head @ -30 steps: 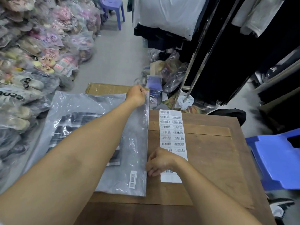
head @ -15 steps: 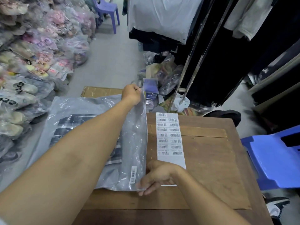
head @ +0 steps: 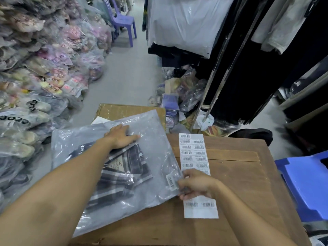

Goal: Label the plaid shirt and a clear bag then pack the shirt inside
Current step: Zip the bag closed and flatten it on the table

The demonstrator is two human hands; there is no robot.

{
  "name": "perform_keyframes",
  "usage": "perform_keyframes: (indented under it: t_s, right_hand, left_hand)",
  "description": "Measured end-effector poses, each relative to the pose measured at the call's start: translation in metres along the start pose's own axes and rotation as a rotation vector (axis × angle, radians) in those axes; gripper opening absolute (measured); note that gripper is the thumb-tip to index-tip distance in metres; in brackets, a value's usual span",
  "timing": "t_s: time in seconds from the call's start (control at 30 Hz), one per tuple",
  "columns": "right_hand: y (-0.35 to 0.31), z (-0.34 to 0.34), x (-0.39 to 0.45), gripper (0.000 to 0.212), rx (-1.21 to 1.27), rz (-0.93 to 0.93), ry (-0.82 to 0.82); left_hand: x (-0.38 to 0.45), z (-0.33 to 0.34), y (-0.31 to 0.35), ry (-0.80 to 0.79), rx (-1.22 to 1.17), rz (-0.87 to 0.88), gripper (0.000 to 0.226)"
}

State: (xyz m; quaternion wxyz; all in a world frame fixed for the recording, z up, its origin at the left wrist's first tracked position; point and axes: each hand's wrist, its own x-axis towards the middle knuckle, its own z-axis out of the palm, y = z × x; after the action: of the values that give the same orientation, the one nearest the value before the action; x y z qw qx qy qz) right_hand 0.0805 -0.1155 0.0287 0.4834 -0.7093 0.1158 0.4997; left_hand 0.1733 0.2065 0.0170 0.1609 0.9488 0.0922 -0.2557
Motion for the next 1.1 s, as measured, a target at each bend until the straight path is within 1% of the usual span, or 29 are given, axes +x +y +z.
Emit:
perform_keyframes:
  t_s: [0.03,0.07,0.17,0.27,0.33,0.43,0.47,0.53,0.6,0.67,0.7,0.73,0.8,0.83,0.9,0.97,1.03,1.1]
  right_hand:
    - [-0.003,-0.006,0.002,0.014,-0.002,-0.020,0.080]
    - [-0.007,-0.011,0.003,0.013,0.001,-0.039,0.165]
    - [-0.022,-0.026,0.013,0.020,0.008,-0.116,0.403]
    - [-0.039,-0.042,0.034,0.021,0.030,-0.174,0.607]
    - [-0.048,-0.050,0.049,0.017,0.058,-0.183,0.700]
    - [-0.061,-0.055,0.065,0.001,0.127,-0.197,0.799]
    - [-0.064,-0.056,0.069,0.005,0.166,-0.201,0.820]
    - [-0.067,-0.059,0.079,0.011,0.262,-0.211,0.831]
    - [-0.066,-0.060,0.088,0.019,0.374,-0.233,0.770]
    - [-0.062,-0.057,0.094,0.037,0.401,-0.219,0.718]
    - [-0.061,-0.053,0.091,0.043,0.337,-0.200,0.715]
    - [-0.062,-0.047,0.086,0.044,0.243,-0.169,0.716]
    - [-0.063,-0.036,0.071,0.022,0.073,-0.094,0.673]
    - [-0.063,-0.032,0.067,0.013,0.031,-0.052,0.616]
    - [-0.062,-0.025,0.061,0.007,-0.017,0.001,0.527]
    - [-0.059,-0.021,0.062,0.012,-0.041,0.008,0.508]
    - [-0.057,-0.018,0.066,0.010,-0.023,0.008,0.496]
    - [-0.052,-0.019,0.070,0.014,-0.006,0.014,0.489]
  left_hand:
    - [0.000,0.001,-0.006,-0.002,0.005,-0.008,0.103]
    - [-0.003,0.000,-0.009,-0.007,0.015,-0.011,0.104]
    - [-0.010,-0.001,-0.018,-0.015,0.035,-0.001,0.106]
    - [-0.020,-0.003,-0.020,-0.041,-0.014,-0.005,0.111]
    - [-0.025,0.000,-0.022,-0.054,-0.048,0.013,0.114]
    - [-0.031,0.004,-0.025,-0.043,-0.030,0.024,0.119]
    - [-0.033,0.005,-0.025,-0.029,-0.009,0.014,0.119]
    - [-0.039,0.007,-0.022,-0.011,0.086,-0.007,0.116]
    - [-0.047,0.008,-0.016,0.011,0.160,-0.060,0.110]
    - [-0.053,0.006,-0.013,0.089,0.128,-0.136,0.093]
    - [-0.055,0.004,-0.014,0.161,0.102,-0.178,0.083]
    - [-0.055,0.003,-0.018,0.245,0.090,-0.210,0.074]
    - [-0.052,0.001,-0.030,0.395,0.095,-0.287,0.056]
    - [-0.049,0.001,-0.041,0.405,0.065,-0.334,0.050]
    - [-0.044,0.000,-0.057,0.355,-0.067,-0.394,0.045]
    - [-0.040,0.002,-0.071,0.334,-0.229,-0.405,0.042]
    - [-0.035,0.003,-0.081,0.359,-0.358,-0.436,0.040]
    - [-0.034,0.006,-0.085,0.357,-0.406,-0.502,0.039]
